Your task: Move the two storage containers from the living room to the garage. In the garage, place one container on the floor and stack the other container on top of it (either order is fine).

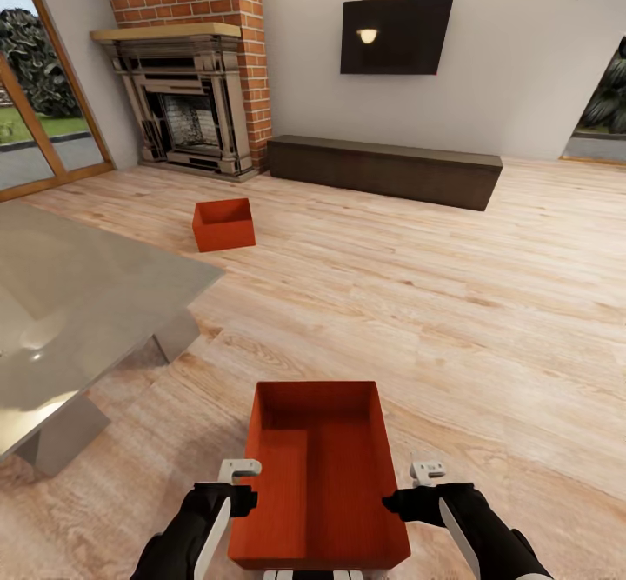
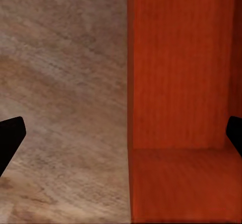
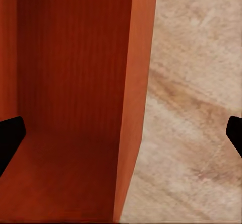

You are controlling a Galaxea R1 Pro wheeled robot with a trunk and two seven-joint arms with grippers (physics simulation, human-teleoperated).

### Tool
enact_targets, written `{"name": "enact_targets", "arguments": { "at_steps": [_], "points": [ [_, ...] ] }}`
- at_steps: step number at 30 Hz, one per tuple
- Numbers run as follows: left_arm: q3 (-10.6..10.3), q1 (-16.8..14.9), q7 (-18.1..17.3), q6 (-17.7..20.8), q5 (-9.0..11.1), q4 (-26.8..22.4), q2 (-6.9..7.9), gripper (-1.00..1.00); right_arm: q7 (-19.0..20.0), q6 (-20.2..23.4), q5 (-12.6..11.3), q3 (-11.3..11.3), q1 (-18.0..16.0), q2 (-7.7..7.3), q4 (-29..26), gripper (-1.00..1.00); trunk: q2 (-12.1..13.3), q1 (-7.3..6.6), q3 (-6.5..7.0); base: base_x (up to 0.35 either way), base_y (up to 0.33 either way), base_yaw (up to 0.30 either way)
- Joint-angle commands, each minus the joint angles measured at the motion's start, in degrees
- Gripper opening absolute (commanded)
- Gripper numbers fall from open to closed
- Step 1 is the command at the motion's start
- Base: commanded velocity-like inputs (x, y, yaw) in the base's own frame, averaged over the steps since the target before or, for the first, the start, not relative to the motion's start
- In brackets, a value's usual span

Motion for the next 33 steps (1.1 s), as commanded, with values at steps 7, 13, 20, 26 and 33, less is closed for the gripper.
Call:
{"name": "enact_targets", "arguments": {
  "at_steps": [7, 13, 20, 26, 33],
  "points": [
    [0.16, -0.01, -0.05, 0.33, -0.11, -0.16, -0.05, 1.00, -0.01, 0.21, -0.18, 0.18, -0.01, -0.06, -0.08, 1.00, -0.02, -0.03, -0.05, -0.144, 0.000, 0.000],
    [0.15, -0.01, -0.05, 0.38, -0.13, -0.10, -0.05, 1.00, -0.01, 0.19, -0.18, 0.21, -0.01, -0.06, -0.08, 1.00, -0.02, -0.03, -0.05, -0.008, 0.000, 0.000],
    [0.11, -0.01, -0.03, 0.40, -0.32, -0.08, -0.03, 1.00, -0.08, 0.19, -0.16, 0.21, -0.02, -0.06, -0.08, 1.00, -2.83, 1.51, -1.30, 0.000, 0.000, 0.000],
    [0.08, -0.01, 0.11, 0.57, -0.25, -0.10, -0.10, 1.00, -0.09, 0.19, -0.18, 0.21, -0.01, -0.06, -0.08, 1.00, -2.88, 1.61, -2.19, 0.000, 0.000, 0.000],
    [0.08, -0.02, -0.08, 0.67, -0.15, -0.08, -0.13, 1.00, -0.10, 0.19, -0.14, 0.20, -0.01, -0.06, -0.08, 1.00, -2.88, 1.61, -2.19, 0.000, 0.000, 0.000]
  ]
}}
